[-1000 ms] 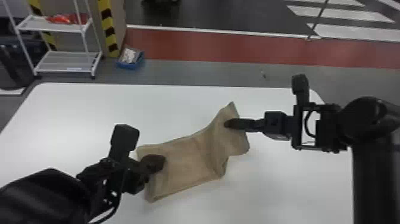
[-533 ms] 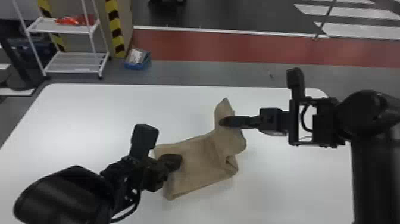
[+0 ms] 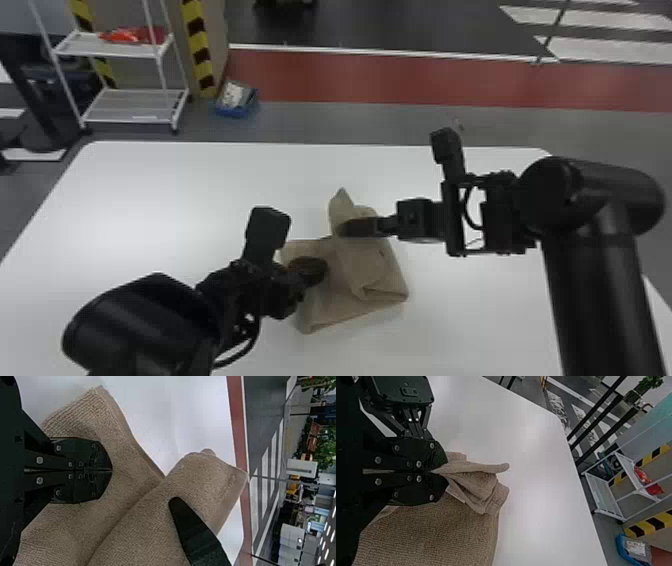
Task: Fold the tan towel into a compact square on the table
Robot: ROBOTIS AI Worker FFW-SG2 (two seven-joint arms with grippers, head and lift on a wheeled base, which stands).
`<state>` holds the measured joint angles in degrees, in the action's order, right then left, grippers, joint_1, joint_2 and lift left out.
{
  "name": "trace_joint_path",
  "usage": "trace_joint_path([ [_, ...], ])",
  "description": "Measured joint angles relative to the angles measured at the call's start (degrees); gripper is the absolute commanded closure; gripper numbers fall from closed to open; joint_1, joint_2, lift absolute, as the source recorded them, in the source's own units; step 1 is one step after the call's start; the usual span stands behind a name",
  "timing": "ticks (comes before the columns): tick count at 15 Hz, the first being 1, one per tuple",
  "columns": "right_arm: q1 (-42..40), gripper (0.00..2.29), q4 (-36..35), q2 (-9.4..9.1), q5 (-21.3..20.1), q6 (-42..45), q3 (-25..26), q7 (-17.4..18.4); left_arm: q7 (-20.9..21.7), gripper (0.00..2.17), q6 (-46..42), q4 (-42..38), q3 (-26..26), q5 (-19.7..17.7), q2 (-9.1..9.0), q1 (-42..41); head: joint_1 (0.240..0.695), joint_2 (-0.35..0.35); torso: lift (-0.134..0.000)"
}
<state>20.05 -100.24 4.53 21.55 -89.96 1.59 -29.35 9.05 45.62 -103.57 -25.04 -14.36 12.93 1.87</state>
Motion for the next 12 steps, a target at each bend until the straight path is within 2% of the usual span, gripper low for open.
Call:
trace_joint_path([
  [1, 0.2, 1.19, 0.6, -0.32, -0.5, 0.0, -0.3, 0.0, 0.1, 1.95, -0.1, 0.1, 0.0, 0.1, 0.01, 0.1, 0.695, -0.064, -0.123],
  [4, 1.4, 0.0, 1.5, -0.62, -0.8, 0.0, -0.9, 0.6, 0.2, 1.95, -0.4, 0.5, 0.1, 0.1, 0.09, 0.5, 0.695, -0.056, -0.123],
  [6, 1.7, 0.02, 2.4, -0.93, 0.6, 0.0, -1.2, 0.3, 0.3, 1.95, -0.6, 0.7, 0.1, 0.2, 0.07, 0.7, 0.695, -0.048, -0.123],
  [10, 1.7, 0.06, 4.4, -1.17, 7.6, 0.0, -1.5, -0.6, 0.3, 1.95, -1.0, 1.4, -0.3, 0.2, -0.14, 1.0, 0.695, -0.016, -0.123],
  [12, 1.0, 0.06, 3.5, -1.14, 9.2, 0.0, -1.3, -0.5, 0.2, 1.95, -1.0, 1.3, -0.4, 0.2, -0.15, 1.0, 0.695, -0.009, -0.123],
])
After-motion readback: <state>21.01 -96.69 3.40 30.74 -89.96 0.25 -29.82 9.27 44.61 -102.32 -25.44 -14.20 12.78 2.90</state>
